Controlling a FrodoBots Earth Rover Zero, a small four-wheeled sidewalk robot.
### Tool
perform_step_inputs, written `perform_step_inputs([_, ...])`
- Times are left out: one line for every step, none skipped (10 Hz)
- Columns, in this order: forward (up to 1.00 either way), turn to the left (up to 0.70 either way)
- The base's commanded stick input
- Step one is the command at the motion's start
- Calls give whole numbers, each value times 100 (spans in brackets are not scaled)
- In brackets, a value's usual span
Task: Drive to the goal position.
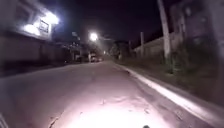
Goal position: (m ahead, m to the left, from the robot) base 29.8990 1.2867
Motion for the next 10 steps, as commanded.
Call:
perform_step_inputs([70, 0])
perform_step_inputs([70, 0])
perform_step_inputs([70, 0])
perform_step_inputs([70, 0])
perform_step_inputs([70, 0])
perform_step_inputs([70, 0])
perform_step_inputs([70, 0])
perform_step_inputs([70, 0])
perform_step_inputs([70, 0])
perform_step_inputs([70, 0])
